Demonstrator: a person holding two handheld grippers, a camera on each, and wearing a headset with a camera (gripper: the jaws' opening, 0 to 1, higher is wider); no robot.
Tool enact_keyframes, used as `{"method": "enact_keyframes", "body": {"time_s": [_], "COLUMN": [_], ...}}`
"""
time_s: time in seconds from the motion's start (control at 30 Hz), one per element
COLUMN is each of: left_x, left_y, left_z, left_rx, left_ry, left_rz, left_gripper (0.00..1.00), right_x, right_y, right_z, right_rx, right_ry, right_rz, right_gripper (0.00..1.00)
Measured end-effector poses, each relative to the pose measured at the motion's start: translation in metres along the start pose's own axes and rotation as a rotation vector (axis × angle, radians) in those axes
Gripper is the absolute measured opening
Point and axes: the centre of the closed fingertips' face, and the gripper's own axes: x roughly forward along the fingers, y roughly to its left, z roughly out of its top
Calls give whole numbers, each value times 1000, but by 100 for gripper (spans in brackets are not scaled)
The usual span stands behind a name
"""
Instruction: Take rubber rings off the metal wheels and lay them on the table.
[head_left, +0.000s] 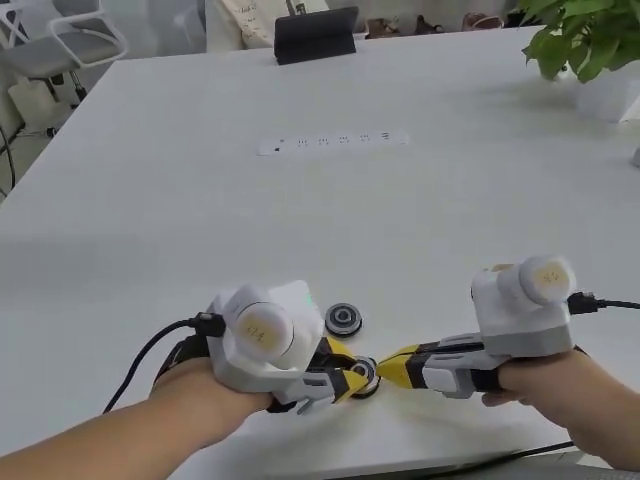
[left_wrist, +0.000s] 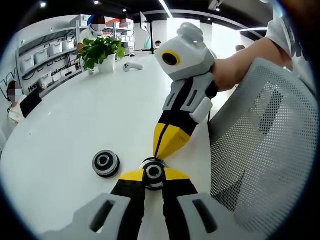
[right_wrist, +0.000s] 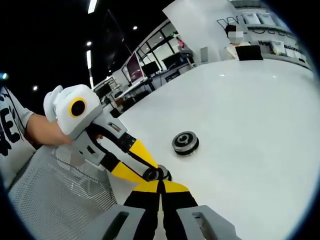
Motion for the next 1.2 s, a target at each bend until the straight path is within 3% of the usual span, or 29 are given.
{"method": "enact_keyframes", "body": {"time_s": [0.6, 0.97, 1.2], "left_x": [0, 0, 0], "left_y": [0, 0, 0], "left_z": [0, 0, 0], "left_rx": [2, 5, -1], "left_ry": [0, -3, -8], "left_rz": [0, -4, -7], "left_gripper": [7, 7, 7], "right_x": [4, 4, 1], "right_y": [12, 22, 26], "right_z": [4, 9, 9], "right_rx": [-24, -23, 19], "right_ry": [-9, -43, -67], "right_rz": [47, 96, 126], "right_gripper": [0, 0, 0]}}
